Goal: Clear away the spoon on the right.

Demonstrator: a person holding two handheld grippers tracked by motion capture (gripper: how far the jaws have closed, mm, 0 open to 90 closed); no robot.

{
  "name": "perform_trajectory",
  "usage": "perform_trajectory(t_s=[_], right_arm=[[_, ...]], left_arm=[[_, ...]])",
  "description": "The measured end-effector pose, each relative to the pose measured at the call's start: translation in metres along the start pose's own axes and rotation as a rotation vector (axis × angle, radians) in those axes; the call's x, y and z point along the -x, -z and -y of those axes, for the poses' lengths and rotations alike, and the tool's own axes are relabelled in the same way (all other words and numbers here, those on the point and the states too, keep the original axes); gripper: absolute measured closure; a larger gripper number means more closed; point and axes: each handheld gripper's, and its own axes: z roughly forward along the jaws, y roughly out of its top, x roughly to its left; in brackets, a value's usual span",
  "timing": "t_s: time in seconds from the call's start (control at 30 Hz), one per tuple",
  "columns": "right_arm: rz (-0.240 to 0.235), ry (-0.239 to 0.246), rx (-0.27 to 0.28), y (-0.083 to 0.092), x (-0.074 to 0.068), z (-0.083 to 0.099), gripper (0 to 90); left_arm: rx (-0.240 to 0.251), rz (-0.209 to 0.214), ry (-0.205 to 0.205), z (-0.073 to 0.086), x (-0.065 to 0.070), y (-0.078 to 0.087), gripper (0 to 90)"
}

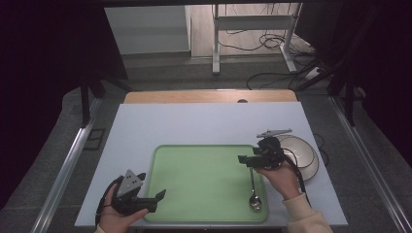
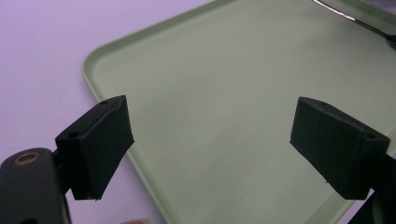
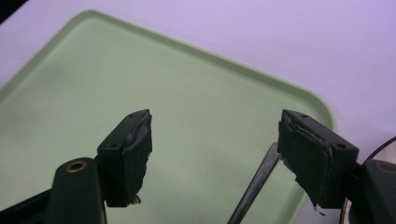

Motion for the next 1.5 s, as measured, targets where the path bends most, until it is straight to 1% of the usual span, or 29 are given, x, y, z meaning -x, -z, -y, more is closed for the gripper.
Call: perform_trajectory(t_s=[0.1, 0.13, 0.17, 0.23, 0.3, 0.33, 0.37, 0.43, 0.47, 0.5, 0.53, 0.57, 0.63, 0.67, 0.73, 0.8, 0.83, 0.9, 0.93, 0.97, 1.0, 1.03, 1.1, 1.13, 1.17, 1.23, 1.33, 1.43, 1.5], right_arm=[[-0.02, 0.002, 0.019, 0.005, 0.002, -0.001, 26.1], [-0.049, 0.023, 0.046, 0.009, 0.003, -0.001, 26.1], [-0.049, 0.023, 0.046, 0.009, 0.003, -0.001, 26.1], [-0.076, 0.058, 0.072, 0.014, 0.003, -0.001, 26.1], [-0.072, 0.086, 0.092, 0.019, 0.002, -0.001, 26.1], [-0.069, 0.116, 0.122, 0.027, 0.001, 0.001, 26.1], [-0.071, 0.127, 0.135, 0.031, 0.002, 0.001, 26.1], [-0.09, 0.133, 0.159, 0.039, 0.002, 0.003, 26.2], [-0.09, 0.133, 0.159, 0.039, 0.002, 0.003, 26.2], [-0.112, 0.131, 0.179, 0.046, 0.004, 0.006, 25.2], [-0.112, 0.131, 0.179, 0.046, 0.004, 0.006, 25.2], [-0.11, 0.134, 0.186, 0.05, 0.004, 0.008, 24.9], [-0.103, 0.15, 0.21, 0.058, 0.005, 0.014, 24.0], [-0.1, 0.16, 0.233, 0.066, 0.006, 0.021, 22.4], [-0.097, 0.168, 0.243, 0.069, 0.006, 0.024, 22.3], [-0.081, 0.17, 0.267, 0.077, 0.007, 0.035, 21.8], [-0.071, 0.166, 0.279, 0.084, 0.01, 0.045, 21.7], [-0.066, 0.165, 0.283, 0.087, 0.011, 0.049, 21.7], [-0.064, 0.163, 0.292, 0.09, 0.013, 0.054, 21.7], [-0.054, 0.156, 0.305, 0.096, 0.018, 0.064, 21.7], [-0.054, 0.156, 0.305, 0.096, 0.018, 0.064, 21.7], [-0.036, 0.136, 0.309, 0.1, 0.025, 0.073, 21.7], [-0.012, 0.11, 0.302, 0.101, 0.032, 0.081, 21.8], [-0.012, 0.11, 0.302, 0.101, 0.032, 0.081, 21.8], [0.003, 0.093, 0.296, 0.101, 0.036, 0.084, 21.7], [0.004, 0.079, 0.294, 0.1, 0.043, 0.093, 21.8], [-0.01, 0.084, 0.3, 0.101, 0.043, 0.094, 21.8], [-0.013, 0.094, 0.298, 0.101, 0.042, 0.093, 21.8], [-0.024, 0.109, 0.293, 0.1, 0.038, 0.093, 21.8]], left_arm=[[0.009, 0.0, -0.001, -0.002, 0.0, 0.001, 12.4], [0.011, -0.002, -0.001, -0.001, 0.0, 0.001, 12.4], [0.011, -0.002, -0.001, -0.001, 0.0, 0.001, 12.4], [0.007, -0.007, 0.003, 0.001, -0.001, 0.001, 12.4], [0.005, -0.01, 0.006, 0.002, -0.003, 0.001, 12.4], [0.009, -0.009, 0.006, 0.002, -0.003, 0.002, 12.4], [0.014, -0.008, 0.004, 0.002, -0.004, 0.002, 12.3], [0.023, -0.01, 0.005, 0.0, -0.004, 0.002, 12.3], [0.024, -0.011, 0.001, -0.001, -0.004, 0.002, 12.3], [0.024, -0.011, -0.002, -0.001, -0.005, 0.0, 12.3], [0.024, -0.011, -0.002, -0.001, -0.005, 0.0, 12.3], [0.019, -0.009, -0.006, -0.001, -0.006, -0.001, 12.3], [0.017, -0.006, -0.006, -0.001, -0.006, -0.002, 12.3], [0.02, -0.004, -0.007, -0.001, -0.006, -0.001, 12.3], [0.025, -0.003, -0.01, -0.002, -0.005, 0.0, 12.3], [0.029, -0.004, -0.01, -0.003, -0.005, 0.0, 12.3], [0.028, -0.007, -0.011, -0.003, -0.005, 0.0, 12.3], [0.028, -0.009, -0.01, -0.003, -0.005, 0.001, 12.3], [0.028, -0.01, -0.009, -0.003, -0.005, 0.001, 12.3], [0.028, -0.013, -0.009, -0.003, -0.005, 0.001, 12.3], [0.026, -0.015, -0.009, -0.003, -0.005, 0.0, 12.3], [0.025, -0.016, -0.009, -0.003, -0.005, 0.0, 12.3], [0.02, -0.017, -0.008, -0.003, -0.005, -0.002, 12.3], [0.016, -0.018, -0.01, -0.003, -0.005, -0.003, 12.3], [0.014, -0.017, -0.008, -0.002, -0.005, -0.003, 12.3], [0.012, -0.02, -0.008, -0.002, -0.006, -0.004, 12.3], [0.012, -0.021, -0.006, -0.002, -0.006, -0.004, 12.3], [0.01, -0.021, -0.007, -0.002, -0.006, -0.004, 12.3], [0.012, -0.021, -0.008, -0.002, -0.006, -0.004, 12.4]])
